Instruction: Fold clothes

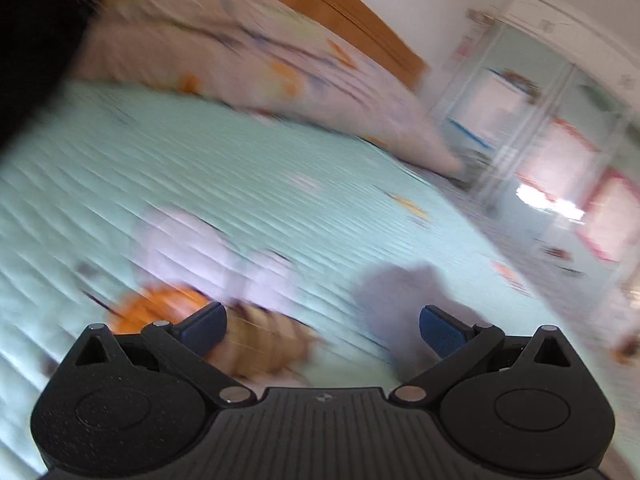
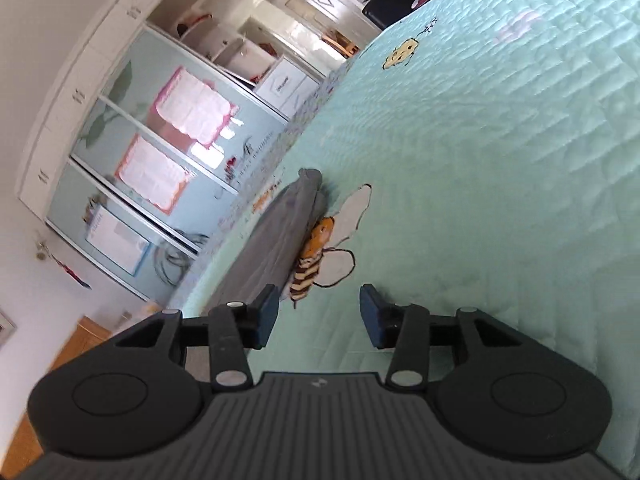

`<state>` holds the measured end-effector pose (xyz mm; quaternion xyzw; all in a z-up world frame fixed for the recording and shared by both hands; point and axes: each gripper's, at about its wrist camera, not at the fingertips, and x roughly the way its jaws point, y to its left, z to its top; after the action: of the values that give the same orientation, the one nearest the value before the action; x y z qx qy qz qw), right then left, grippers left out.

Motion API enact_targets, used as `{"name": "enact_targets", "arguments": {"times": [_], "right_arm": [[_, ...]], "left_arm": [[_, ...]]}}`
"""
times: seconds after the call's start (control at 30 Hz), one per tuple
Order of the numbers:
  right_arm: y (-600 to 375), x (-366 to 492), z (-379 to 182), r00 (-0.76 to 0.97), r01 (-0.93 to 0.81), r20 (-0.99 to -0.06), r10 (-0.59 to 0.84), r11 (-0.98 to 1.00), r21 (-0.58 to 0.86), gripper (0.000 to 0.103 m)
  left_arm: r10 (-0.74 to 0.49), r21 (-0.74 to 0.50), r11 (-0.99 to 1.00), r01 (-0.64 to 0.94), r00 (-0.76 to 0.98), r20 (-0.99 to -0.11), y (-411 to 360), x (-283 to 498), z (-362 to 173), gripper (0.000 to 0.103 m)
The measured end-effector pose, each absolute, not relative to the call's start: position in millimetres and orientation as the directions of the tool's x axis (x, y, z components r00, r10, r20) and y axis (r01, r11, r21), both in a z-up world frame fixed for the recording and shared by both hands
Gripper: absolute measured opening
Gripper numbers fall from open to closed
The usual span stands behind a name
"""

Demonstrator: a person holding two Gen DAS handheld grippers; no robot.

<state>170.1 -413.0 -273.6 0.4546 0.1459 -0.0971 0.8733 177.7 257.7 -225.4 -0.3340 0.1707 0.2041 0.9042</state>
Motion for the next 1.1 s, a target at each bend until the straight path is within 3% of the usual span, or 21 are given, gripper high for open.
{"name": "enact_targets", "arguments": {"times": [0.1,0.53,0.6,0.63,0.67,0.73,0.87,1.1], "right_arm": [[-413,178,-274,0.932,0.315,-0.360,-0.049,0.601,0.734,0.047],[-418,165,-284,0.950,0.276,-0.310,-0.037,0.563,0.779,0.047],[-419,165,-285,0.952,0.272,-0.304,-0.038,0.560,0.783,0.047],[-419,164,-285,0.953,0.270,-0.301,-0.038,0.558,0.785,0.047],[-419,164,-286,0.954,0.267,-0.296,-0.038,0.555,0.788,0.047],[-420,162,-287,0.957,0.261,-0.288,-0.039,0.550,0.793,0.047],[-422,159,-289,0.962,0.248,-0.271,-0.037,0.538,0.806,0.047],[-424,156,-290,0.966,0.234,-0.255,-0.033,0.526,0.818,0.048]], "left_arm": [[0.122,-0.589,0.701,-0.403,0.881,-0.458,252,187,-225,0.102],[0.114,-0.495,0.739,-0.456,0.810,-0.576,268,264,-224,0.102],[0.103,-0.519,0.722,-0.457,0.813,-0.573,274,270,-225,0.087],[0.096,-0.532,0.713,-0.457,0.815,-0.572,277,273,-225,0.062],[0.096,-0.541,0.703,-0.461,0.815,-0.571,280,274,-226,0.050],[0.091,-0.558,0.692,-0.457,0.823,-0.561,286,271,-227,0.035],[0.072,-0.599,0.672,-0.436,0.843,-0.533,291,262,-221,0.027],[0.130,-0.586,0.702,-0.405,0.882,-0.454,285,247,-174,0.024]]}}
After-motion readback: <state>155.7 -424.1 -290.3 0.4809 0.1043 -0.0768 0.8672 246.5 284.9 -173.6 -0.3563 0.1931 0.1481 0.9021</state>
